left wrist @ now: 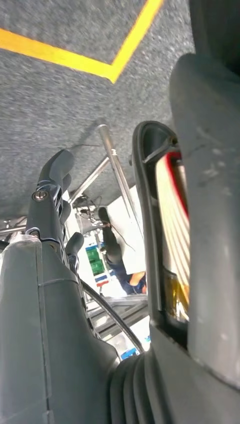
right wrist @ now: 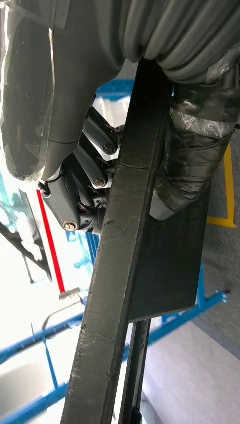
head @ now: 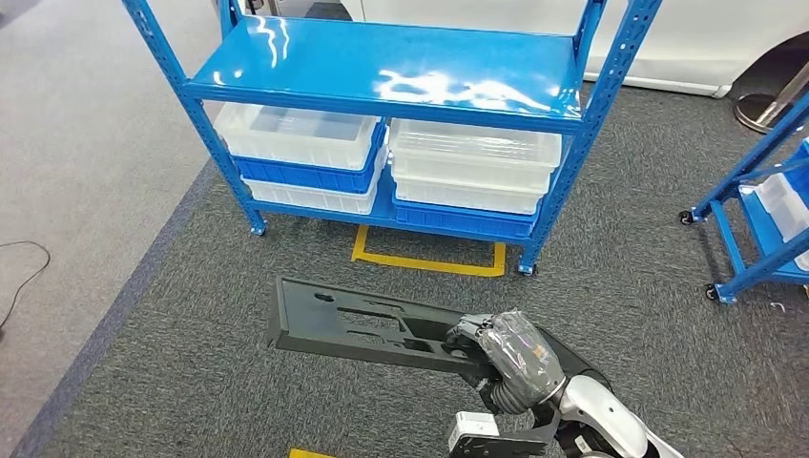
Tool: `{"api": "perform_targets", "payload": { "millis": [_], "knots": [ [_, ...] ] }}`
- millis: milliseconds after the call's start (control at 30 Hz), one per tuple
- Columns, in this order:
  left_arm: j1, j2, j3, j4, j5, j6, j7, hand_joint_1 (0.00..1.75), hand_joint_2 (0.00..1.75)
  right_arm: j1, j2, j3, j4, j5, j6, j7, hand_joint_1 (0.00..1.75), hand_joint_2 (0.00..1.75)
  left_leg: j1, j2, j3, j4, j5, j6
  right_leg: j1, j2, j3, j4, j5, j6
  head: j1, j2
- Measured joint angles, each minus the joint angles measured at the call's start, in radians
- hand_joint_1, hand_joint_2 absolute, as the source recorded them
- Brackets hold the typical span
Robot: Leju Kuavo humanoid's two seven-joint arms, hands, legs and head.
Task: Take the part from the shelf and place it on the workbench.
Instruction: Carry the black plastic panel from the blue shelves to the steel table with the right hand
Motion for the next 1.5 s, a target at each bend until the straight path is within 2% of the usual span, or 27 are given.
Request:
{"api": "perform_targets", "payload": {
  "millis": [33, 100, 167, 233, 267, 333, 400, 467, 500, 533, 600, 667, 700, 733, 767, 833, 900, 967, 1000, 1067, 1167, 1200, 1267, 1333, 1400, 1467, 1500],
  "knots": [
    [0.001, 0.0, 0.0, 0.001, 0.0, -0.002, 0.003, 0.0, 1.75, -0.002, 0.002, 0.0, 0.0, 0.001, 0.002, 0.0, 1.75, 1.75, -0.01, 0.006, 0.034, -0.051, 0.024, 0.015, 0.007, -0.011, 0.001, 0.0, -0.001, -0.002, 0.0, 0.0],
    [0.0, 0.004, 0.0, 0.005, -0.002, -0.009, 0.01, 0.0, 1.75, -0.014, 0.018, 0.003, 0.003, 0.005, 0.007, 0.002, 1.75, 1.75, -0.034, 0.049, 0.119, -0.193, 0.066, 0.052, 0.018, -0.031, 0.005, 0.0, -0.003, -0.005, 0.0, 0.0],
    [-0.001, 0.008, 0.0, 0.008, -0.01, -0.021, 0.016, 0.0, 1.75, -0.041, 0.046, 0.015, 0.017, 0.012, 0.021, 0.007, 1.75, 1.75, -0.051, 0.081, 0.157, -0.269, 0.08, 0.071, 0.022, -0.049, 0.006, 0.0, -0.004, -0.004, 0.0, 0.0],
    [0.0, 0.007, -0.001, 0.008, -0.01, -0.022, 0.016, 0.0, 1.75, -0.075, 0.077, 0.035, 0.04, 0.019, 0.033, 0.016, 1.75, 1.75, -0.052, 0.065, 0.157, -0.283, 0.087, 0.072, 0.023, -0.069, 0.008, -0.003, -0.003, 0.001, 0.0, 0.0],
    [0.002, 0.004, 0.0, 0.009, -0.006, -0.019, 0.009, 0.0, 1.75, -0.091, 0.091, 0.045, 0.051, 0.023, 0.035, 0.022, 1.75, 1.75, -0.048, 0.054, 0.161, -0.293, 0.094, 0.072, 0.023, -0.067, 0.01, -0.002, -0.006, 0.006, 0.0, 0.0],
    [0.002, -0.004, 0.0, 0.01, -0.005, -0.018, -0.03, 0.0, 1.75, -0.126, 0.108, 0.062, 0.065, 0.032, 0.036, 0.037, 1.75, 1.75, -0.037, 0.032, 0.171, -0.316, 0.112, 0.076, 0.018, -0.022, -0.006, 0.04, -0.039, 0.016, 0.001, 0.0],
    [-0.002, -0.014, 0.0, 0.01, -0.007, -0.024, -0.075, 0.0, 1.75, -0.167, 0.113, 0.08, 0.069, 0.04, 0.043, 0.057, 1.75, 1.75, -0.033, 0.009, 0.169, -0.323, 0.122, 0.079, 0.006, 0.033, -0.058, 0.15, -0.1, 0.027, 0.002, 0.0],
    [-0.007, -0.022, 0.0, 0.01, -0.01, -0.025, -0.092, 0.0, 1.75, -0.197, 0.116, 0.093, 0.069, 0.041, 0.055, 0.07, 1.75, 1.75, -0.028, -0.018, 0.165, -0.321, 0.125, 0.076, -0.004, 0.045, -0.101, 0.239, -0.125, 0.039, 0.002, 0.0],
    [-0.007, -0.023, 0.0, 0.01, -0.013, -0.024, -0.09, 0.0, 1.75, -0.206, 0.119, 0.097, 0.069, 0.041, 0.06, 0.073, 1.75, 1.75, -0.025, -0.033, 0.165, -0.318, 0.125, 0.073, -0.009, 0.046, -0.102, 0.239, -0.109, 0.045, 0.002, 0.0],
    [-0.007, -0.024, 0.0, 0.01, -0.019, -0.025, -0.081, 0.0, 1.75, -0.214, 0.123, 0.101, 0.07, 0.038, 0.066, 0.075, 1.75, 1.75, -0.022, -0.047, 0.164, -0.313, 0.124, 0.068, -0.015, 0.049, -0.085, 0.202, -0.076, 0.051, 0.001, 0.0],
    [-0.007, -0.021, -0.001, 0.009, -0.034, -0.027, -0.034, 0.0, 1.75, -0.229, 0.138, 0.108, 0.077, 0.022, 0.08, 0.074, 1.75, 1.75, -0.015, -0.073, 0.159, -0.299, 0.118, 0.054, -0.027, 0.081, -0.029, 0.081, -0.011, 0.06, 0.002, 0.0],
    [-0.006, -0.014, -0.003, 0.011, -0.029, -0.023, 0.001, 0.0, 1.75, -0.232, 0.164, 0.115, 0.101, 0.017, 0.076, 0.068, 1.75, 1.75, -0.013, -0.094, 0.146, -0.286, 0.116, 0.036, -0.031, 0.122, -0.001, 0.013, 0.005, 0.055, 0.002, 0.0],
    [-0.004, -0.012, -0.002, 0.012, -0.019, -0.019, -0.01, 0.0, 1.75, -0.23, 0.176, 0.119, 0.115, 0.028, 0.062, 0.067, 1.75, 1.75, -0.013, -0.105, 0.138, -0.285, 0.119, 0.027, -0.029, 0.131, -0.001, 0.009, -0.001, 0.048, 0.001, 0.0],
    [0.0, -0.011, -0.001, 0.015, -0.009, -0.013, -0.037, 0.0, 1.75, -0.23, 0.186, 0.124, 0.125, 0.044, 0.047, 0.069, 1.75, 1.75, -0.011, -0.116, 0.132, -0.285, 0.123, 0.019, -0.027, 0.122, -0.004, 0.008, 0.001, 0.039, 0.001, 0.0],
    [0.003, -0.01, 0.001, 0.018, -0.001, -0.008, -0.072, 0.0, 1.75, -0.236, 0.192, 0.13, 0.13, 0.057, 0.038, 0.078, 1.75, 1.75, -0.009, -0.118, 0.126, -0.285, 0.125, 0.012, -0.027, 0.11, -0.007, 0.007, 0.004, 0.031, 0.001, 0.0],
    [0.005, -0.01, 0.002, 0.022, -0.005, 0.001, -0.099, 0.0, 1.75, -0.257, 0.199, 0.138, 0.132, 0.06, 0.046, 0.095, 1.75, 1.75, -0.009, -0.078, 0.102, -0.244, 0.1, 0.004, -0.028, 0.086, -0.007, 0.002, 0.009, 0.014, 0.0, 0.0],
    [0.001, -0.009, 0.001, 0.023, -0.024, -0.001, -0.072, 0.0, 1.75, -0.263, 0.204, 0.14, 0.131, 0.052, 0.055, 0.094, 1.75, 1.75, -0.011, -0.02, 0.048, -0.129, 0.04, -0.001, -0.023, 0.058, -0.006, -0.001, 0.01, 0.004, 0.0, 0.0],
    [0.0, -0.008, -0.001, 0.022, -0.043, -0.017, -0.058, 0.0, 1.75, -0.257, 0.205, 0.144, 0.132, 0.056, 0.051, 0.085, 1.75, 1.75, -0.011, -0.003, -0.007, -0.012, -0.004, -0.003, -0.014, 0.028, -0.007, 0.001, 0.007, -0.001, 0.0, 0.0],
    [0.0, -0.008, -0.001, 0.022, -0.048, -0.023, -0.06, 0.0, 1.75, -0.257, 0.203, 0.146, 0.131, 0.06, 0.051, 0.084, 1.75, 1.75, -0.011, -0.001, -0.013, 0.003, -0.001, -0.001, -0.01, 0.014, -0.007, 0.001, 0.006, -0.003, 0.0, 0.0],
    [0.0, -0.008, -0.002, 0.021, -0.042, -0.019, -0.062, 0.0, 1.75, -0.266, 0.199, 0.148, 0.123, 0.06, 0.055, 0.089, 1.75, 1.75, -0.014, 0.008, 0.034, -0.079, 0.05, 0.01, -0.004, -0.011, -0.005, 0.002, 0.004, -0.005, 0.0, 0.0],
    [-0.001, -0.009, 0.001, 0.021, -0.013, 0.009, -0.071, 0.0, 1.75, -0.275, 0.195, 0.148, 0.101, 0.057, 0.06, 0.1, 1.75, 1.75, -0.032, 0.06, 0.133, -0.257, 0.103, 0.035, 0.005, -0.041, 0.002, 0.001, -0.001, 0.0, 0.0, 0.0],
    [-0.001, -0.009, 0.004, 0.021, -0.004, 0.018, -0.069, 0.0, 1.75, -0.275, 0.194, 0.148, 0.097, 0.052, 0.062, 0.1, 1.75, 1.75, -0.037, 0.067, 0.141, -0.275, 0.102, 0.04, 0.006, -0.051, 0.004, 0.0, -0.002, 0.004, 0.0, 0.0],
    [0.003, -0.01, 0.008, 0.021, 0.008, 0.029, -0.053, 0.0, 1.75, -0.268, 0.192, 0.148, 0.096, 0.037, 0.065, 0.092, 1.75, 1.75, -0.036, 0.047, 0.142, -0.286, 0.107, 0.047, 0.008, -0.066, 0.011, -0.004, -0.005, 0.013, 0.0, 0.0],
    [0.009, -0.011, 0.014, 0.022, 0.012, 0.026, -0.037, 0.0, 1.75, -0.257, 0.193, 0.148, 0.104, 0.029, 0.058, 0.075, 1.75, 1.75, -0.027, 0.027, 0.15, -0.301, 0.117, 0.056, 0.006, -0.029, 0.006, 0.021, -0.028, 0.023, 0.001, 0.0],
    [0.012, -0.013, 0.02, 0.024, 0.012, 0.022, -0.033, 0.0, 1.75, -0.244, 0.193, 0.148, 0.113, 0.027, 0.046, 0.064, 1.75, 1.75, -0.024, 0.007, 0.153, -0.308, 0.123, 0.063, 0.001, 0.029, -0.039, 0.12, -0.086, 0.031, 0.001, 0.0],
    [0.013, -0.014, 0.024, 0.027, 0.012, 0.021, -0.032, 0.0, 1.75, -0.232, 0.193, 0.148, 0.121, 0.027, 0.041, 0.06, 1.75, 1.75, -0.025, -0.018, 0.151, -0.306, 0.124, 0.064, -0.001, 0.046, -0.101, 0.241, -0.133, 0.034, 0.001, 0.0],
    [0.013, -0.016, 0.026, 0.029, 0.012, 0.018, -0.03, 0.0, 1.75, -0.226, 0.193, 0.148, 0.126, 0.027, 0.041, 0.06, 1.75, 1.75, -0.025, -0.032, 0.15, -0.305, 0.124, 0.064, -0.002, 0.047, -0.117, 0.266, -0.13, 0.036, 0.001, 0.0]
  ]
}}
